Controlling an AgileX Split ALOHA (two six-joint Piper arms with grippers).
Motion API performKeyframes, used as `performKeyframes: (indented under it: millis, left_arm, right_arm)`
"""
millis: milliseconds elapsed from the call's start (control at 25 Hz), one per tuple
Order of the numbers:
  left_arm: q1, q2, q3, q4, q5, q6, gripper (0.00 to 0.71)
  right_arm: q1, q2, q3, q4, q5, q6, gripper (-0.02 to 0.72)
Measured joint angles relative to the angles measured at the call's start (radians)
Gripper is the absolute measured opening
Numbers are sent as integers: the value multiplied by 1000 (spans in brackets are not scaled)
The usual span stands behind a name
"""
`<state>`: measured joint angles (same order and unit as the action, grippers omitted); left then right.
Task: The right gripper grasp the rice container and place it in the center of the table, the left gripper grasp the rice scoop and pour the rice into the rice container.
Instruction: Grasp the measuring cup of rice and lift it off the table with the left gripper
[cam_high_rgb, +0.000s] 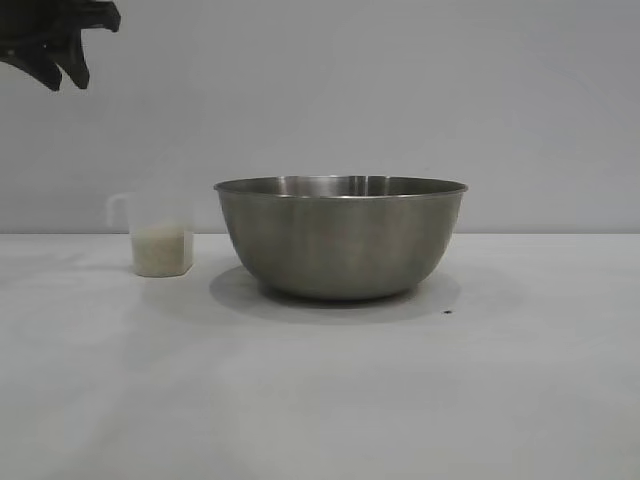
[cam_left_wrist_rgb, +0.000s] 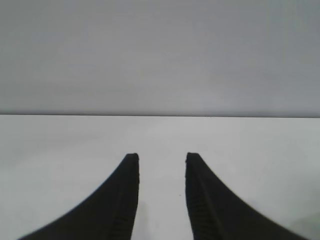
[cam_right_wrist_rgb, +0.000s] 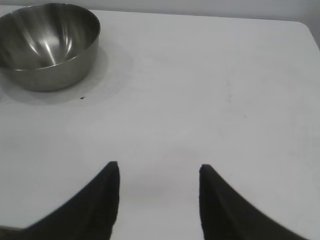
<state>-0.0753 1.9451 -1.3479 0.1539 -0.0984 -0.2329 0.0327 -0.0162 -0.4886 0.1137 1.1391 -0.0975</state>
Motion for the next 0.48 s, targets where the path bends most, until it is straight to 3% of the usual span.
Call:
performKeyframes:
  millis: [240, 480]
  left_arm:
    - [0, 2, 143, -9, -227, 0, 233]
    - [0, 8, 265, -100, -352, 52, 233]
  right_arm:
    - [0, 0, 0, 0, 0, 0, 315]
    - [0, 0, 0, 0, 2, 0, 315]
